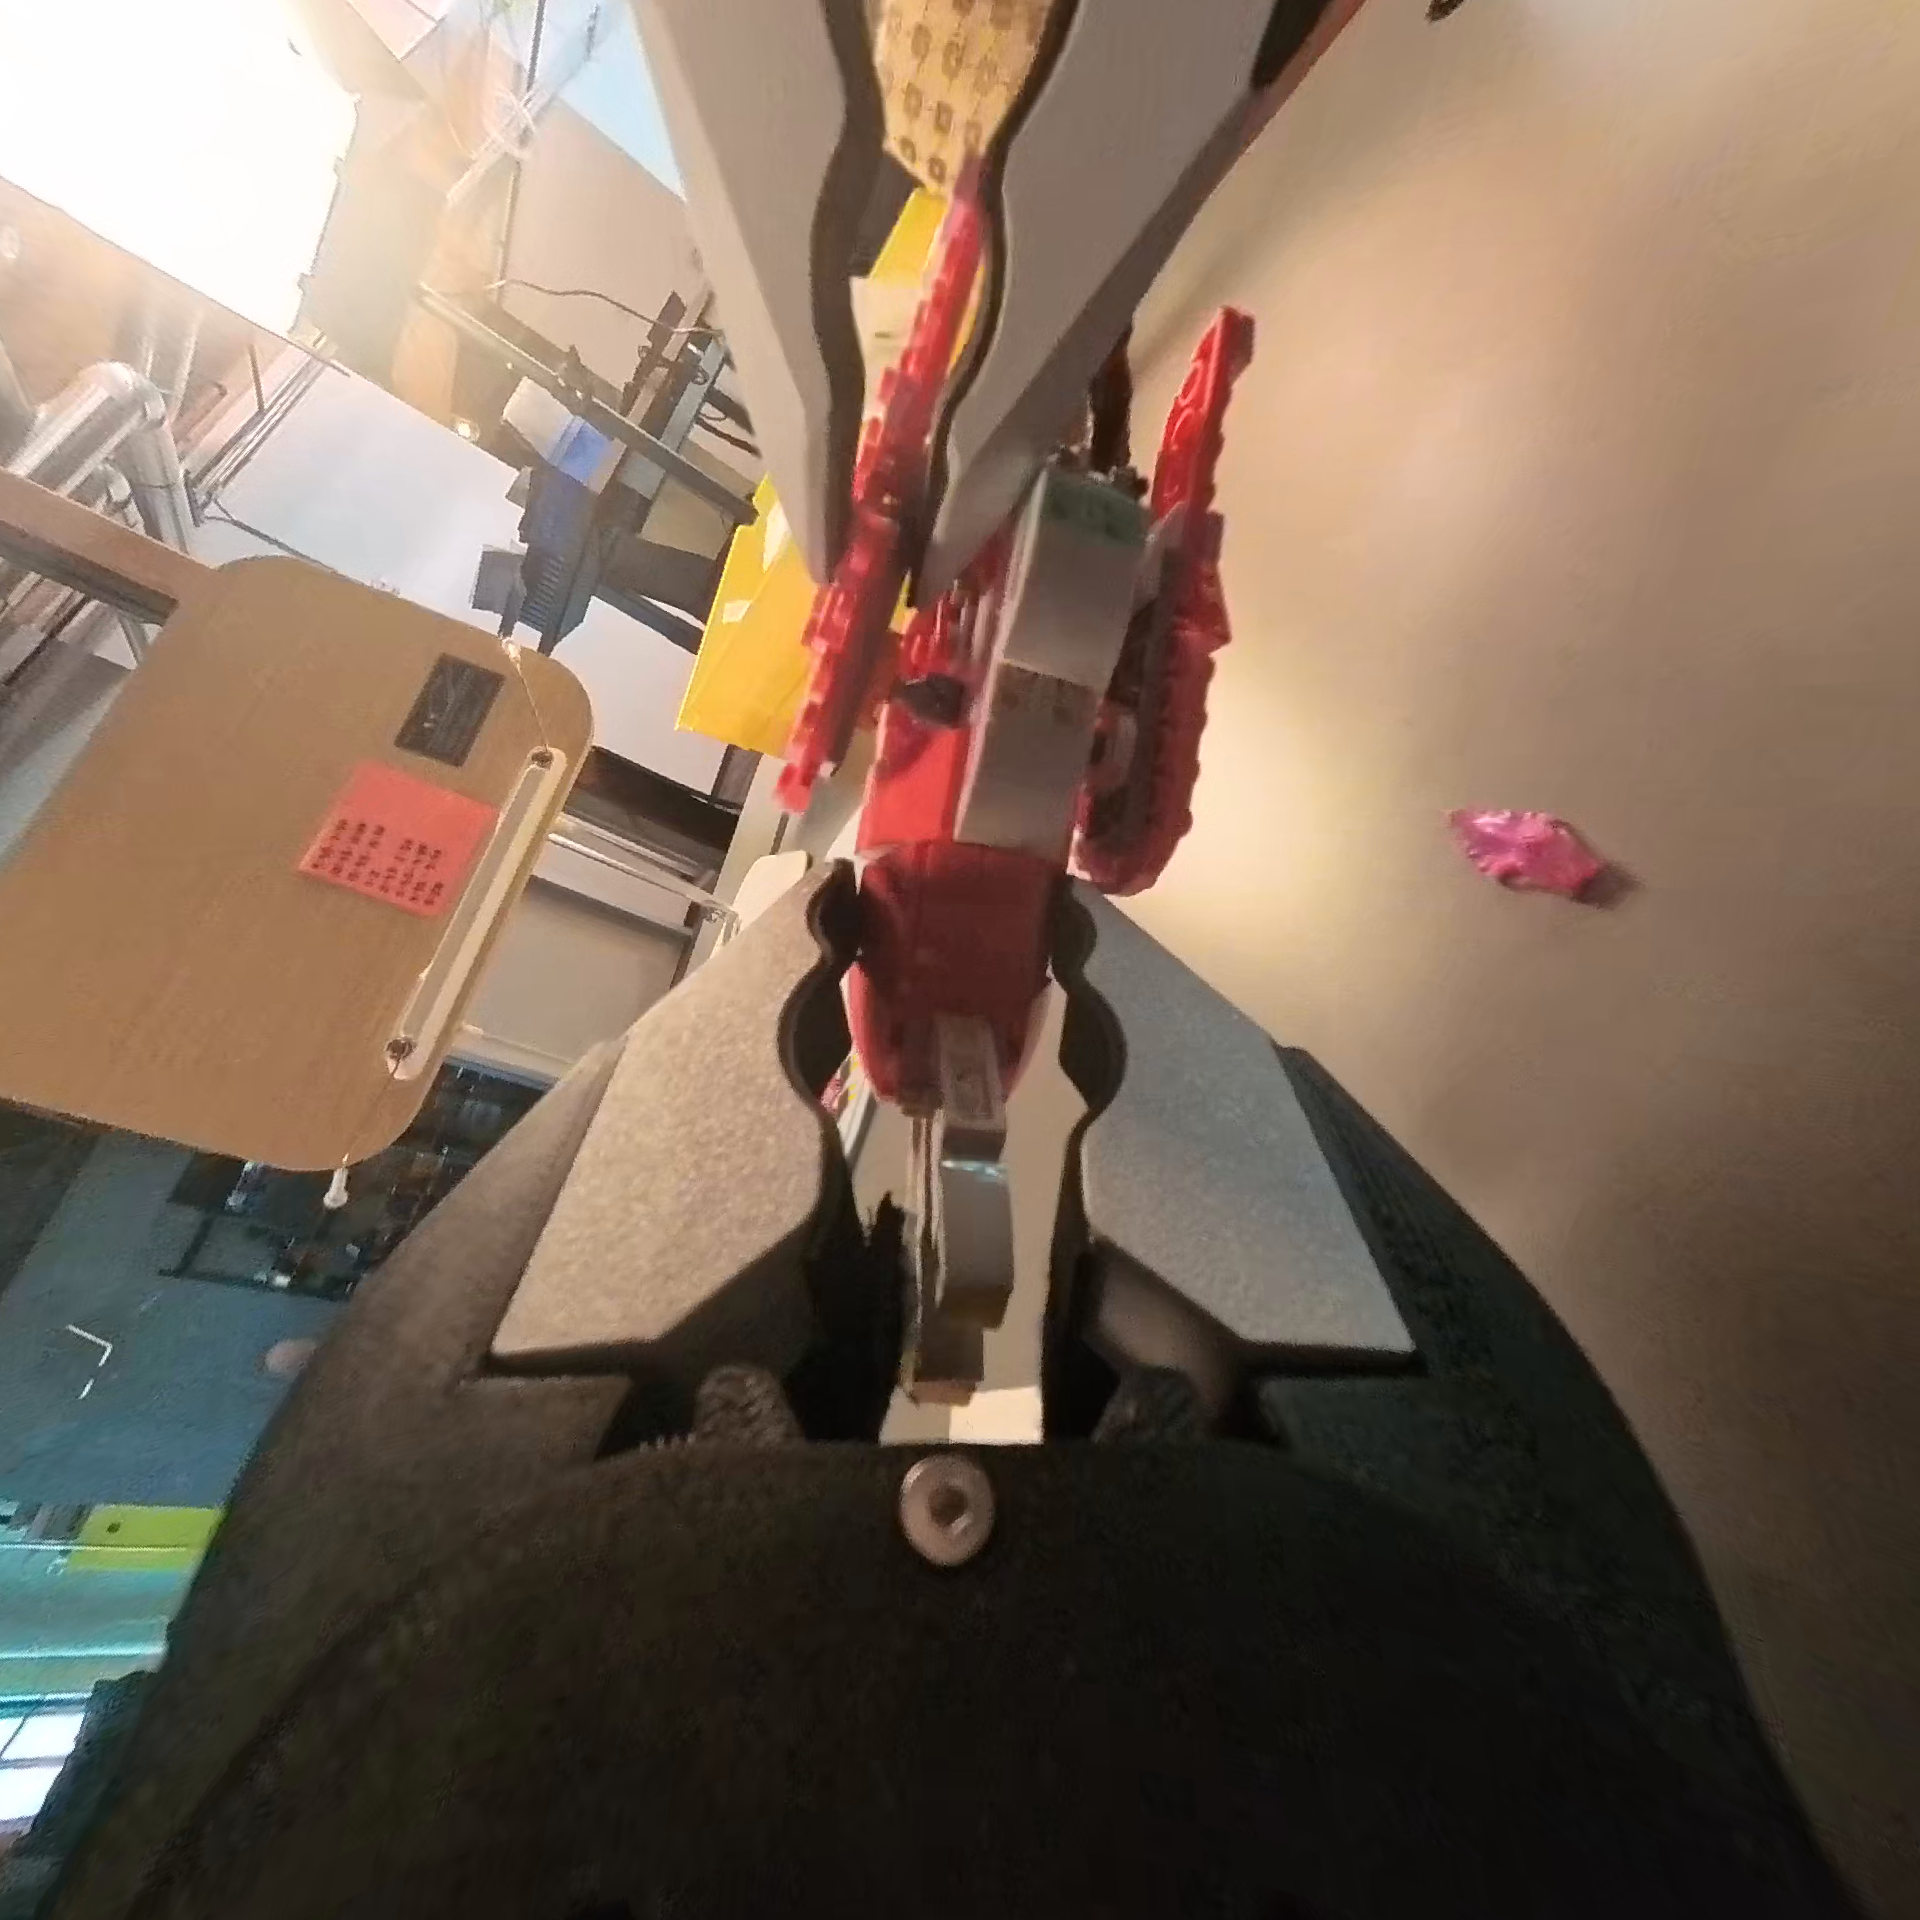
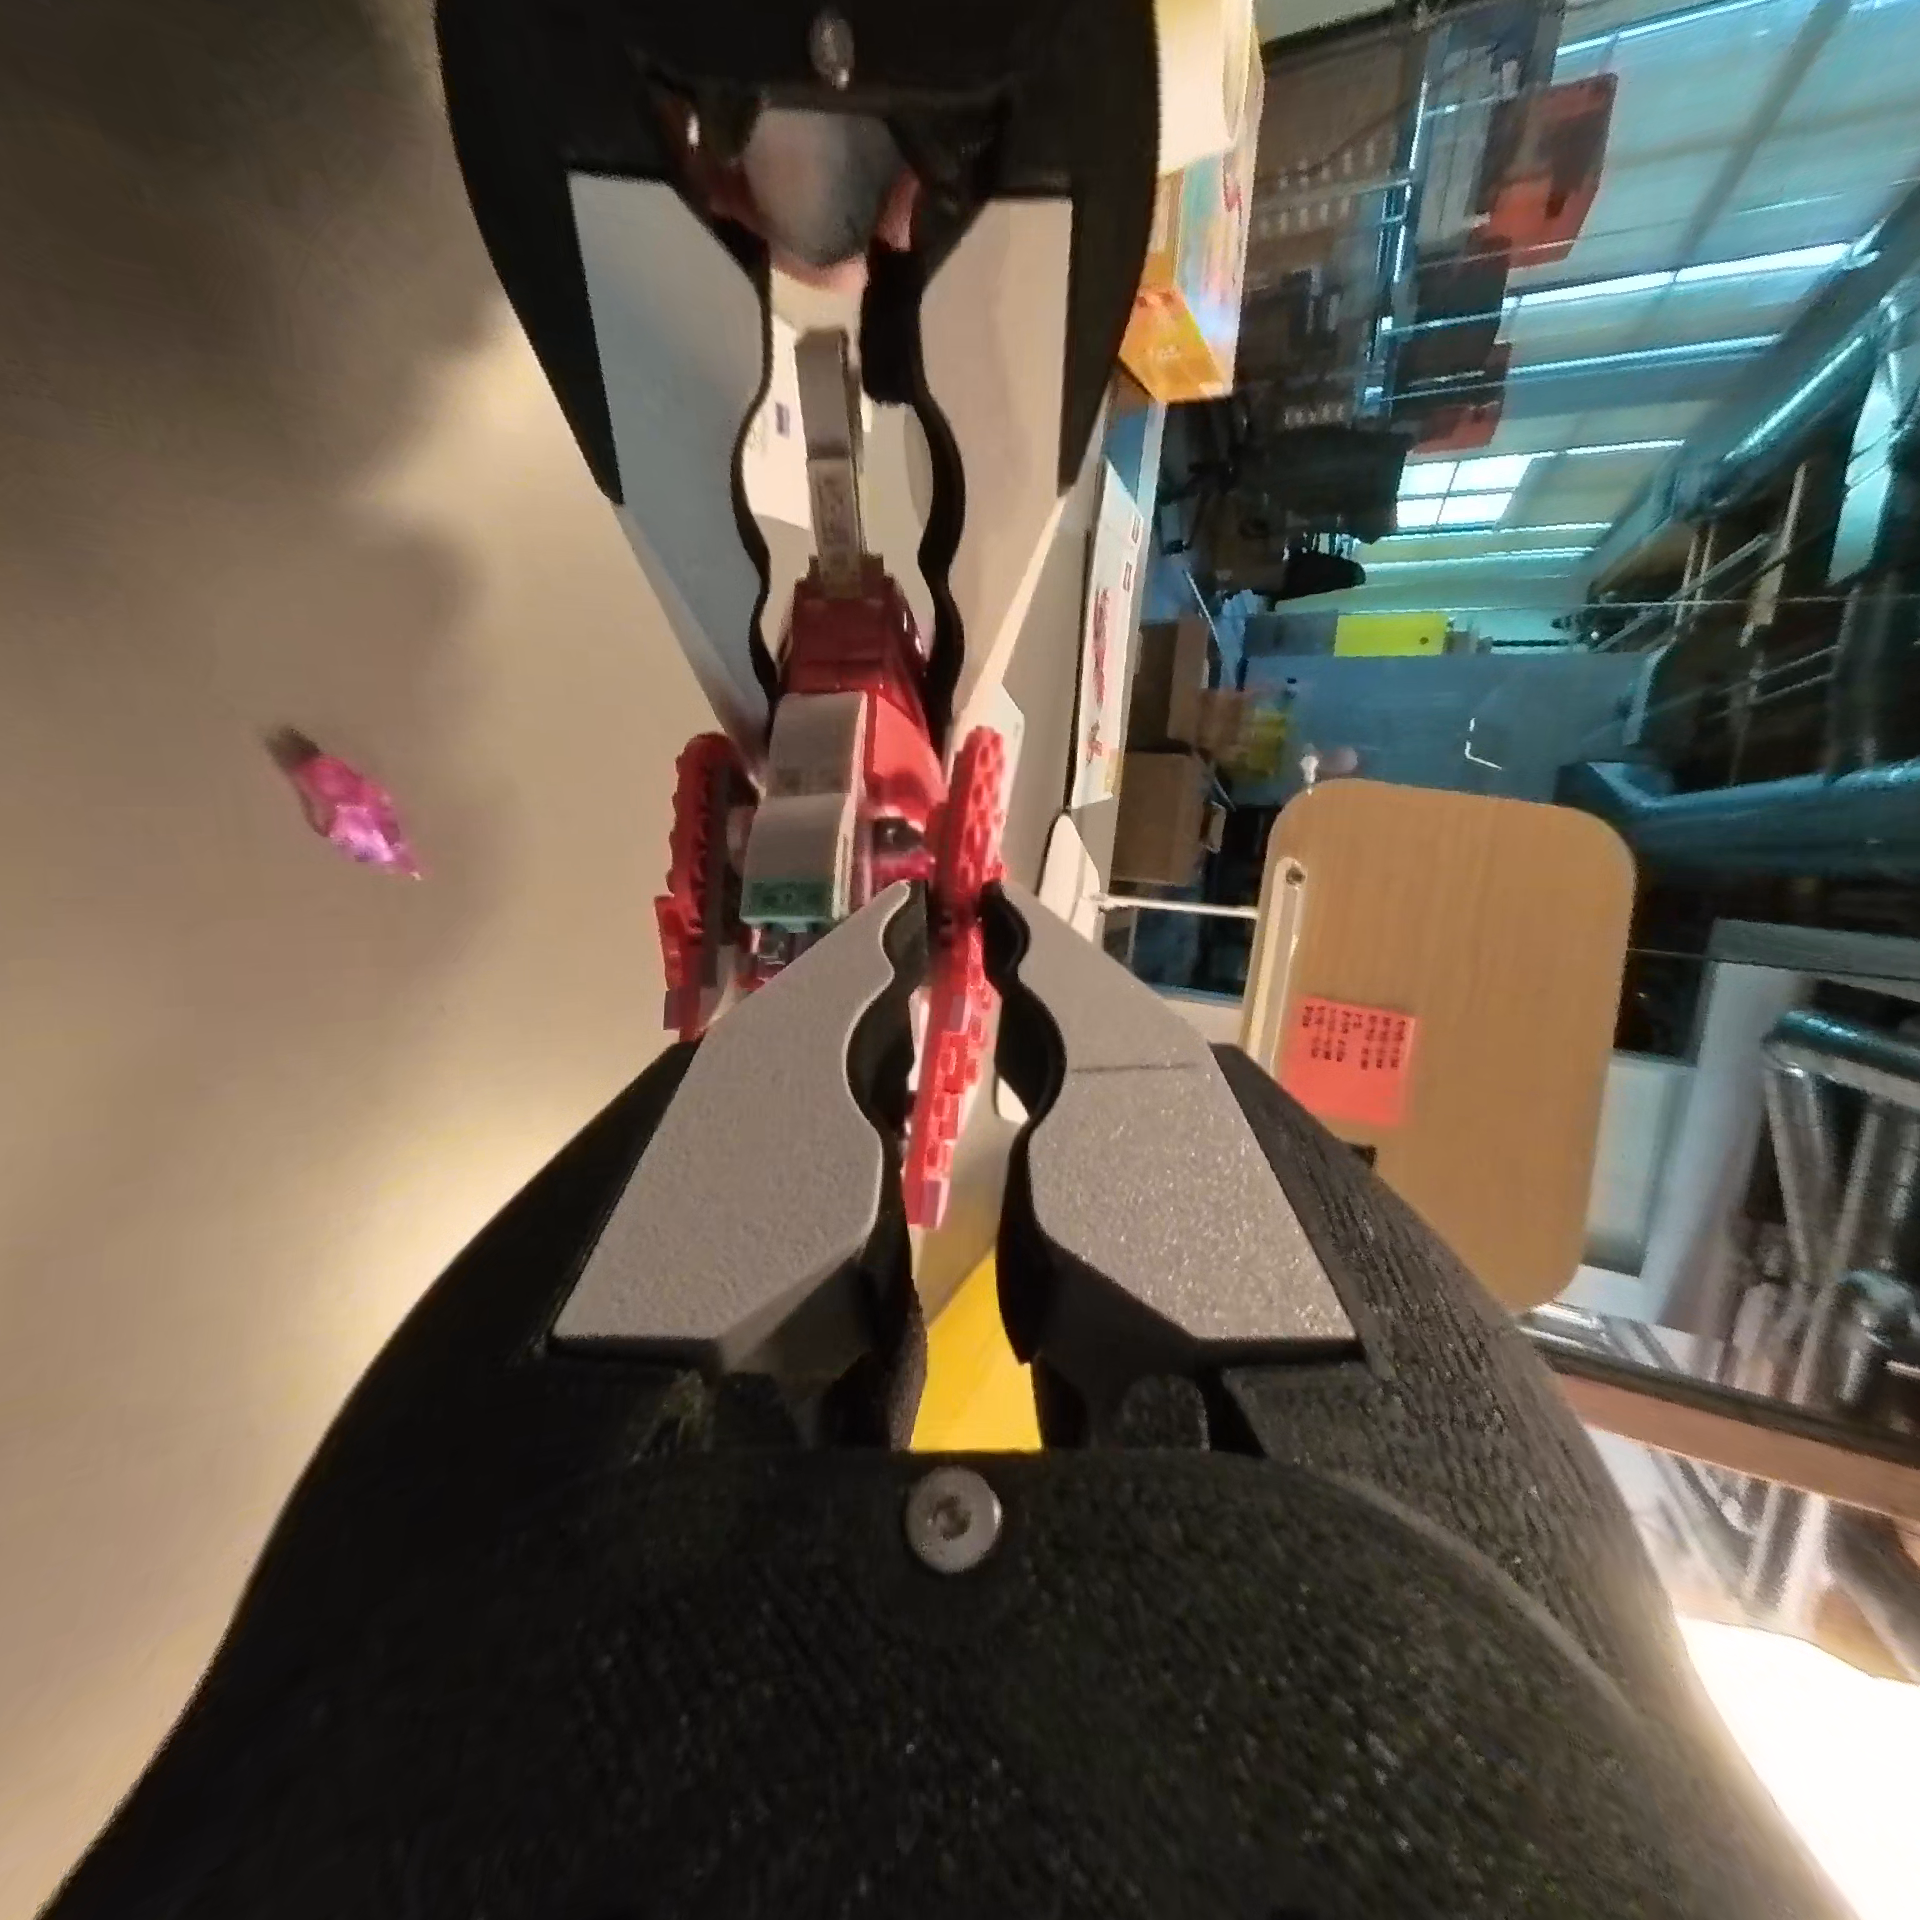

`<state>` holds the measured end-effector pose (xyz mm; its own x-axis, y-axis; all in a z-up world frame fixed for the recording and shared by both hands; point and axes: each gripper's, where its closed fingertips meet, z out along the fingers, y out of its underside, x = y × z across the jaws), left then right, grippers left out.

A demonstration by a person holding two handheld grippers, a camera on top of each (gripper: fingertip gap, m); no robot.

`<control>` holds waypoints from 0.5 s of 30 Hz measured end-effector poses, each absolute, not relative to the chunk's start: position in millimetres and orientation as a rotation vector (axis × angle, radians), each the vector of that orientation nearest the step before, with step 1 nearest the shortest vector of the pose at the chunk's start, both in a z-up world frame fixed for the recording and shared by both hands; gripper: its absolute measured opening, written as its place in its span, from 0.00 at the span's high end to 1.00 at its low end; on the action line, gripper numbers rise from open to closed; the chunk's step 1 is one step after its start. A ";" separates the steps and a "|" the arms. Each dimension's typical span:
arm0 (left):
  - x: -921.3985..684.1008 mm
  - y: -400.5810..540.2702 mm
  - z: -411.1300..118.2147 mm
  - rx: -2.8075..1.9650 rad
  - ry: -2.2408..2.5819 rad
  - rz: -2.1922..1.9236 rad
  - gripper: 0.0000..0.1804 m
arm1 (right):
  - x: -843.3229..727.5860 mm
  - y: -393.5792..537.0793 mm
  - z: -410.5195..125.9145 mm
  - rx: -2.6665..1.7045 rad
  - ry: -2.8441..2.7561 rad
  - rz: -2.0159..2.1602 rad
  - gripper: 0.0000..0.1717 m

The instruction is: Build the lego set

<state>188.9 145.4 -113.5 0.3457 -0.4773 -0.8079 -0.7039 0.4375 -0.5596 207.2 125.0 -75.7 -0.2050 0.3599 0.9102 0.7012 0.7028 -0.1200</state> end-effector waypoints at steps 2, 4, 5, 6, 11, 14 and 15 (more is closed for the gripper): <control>189.5 144.8 -111.5 -1.197 1.283 0.199 0.80 | 208.0 125.2 -74.4 -0.883 -1.805 -0.338 0.96; 190.7 145.0 -112.0 -1.196 1.287 0.203 0.80 | 209.9 126.8 -75.2 -0.921 -1.802 -0.308 0.96; 190.9 144.9 -113.3 -1.196 1.292 0.205 0.80 | 210.7 127.2 -76.5 -0.944 -1.804 -0.290 0.96; 191.2 144.7 -114.3 -1.196 1.296 0.206 0.80 | 211.3 127.7 -78.0 -0.970 -1.805 -0.269 0.96; 188.4 146.1 -111.6 -1.206 1.273 0.188 0.80 | 208.3 127.8 -75.4 -0.902 -1.796 -0.326 0.96; 187.4 146.0 -109.3 -1.204 1.266 0.187 0.80 | 206.1 125.7 -72.3 -0.822 -1.807 -0.390 0.96; 188.1 145.9 -109.8 -1.206 1.268 0.186 0.80 | 207.4 127.6 -73.1 -0.818 -1.813 -0.399 0.96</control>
<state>188.1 145.9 -109.8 0.3703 -0.4823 -0.7939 -0.6903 0.4290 -0.5826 207.4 127.6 -73.1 -0.2074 0.3433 0.9160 0.6964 0.7094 -0.1082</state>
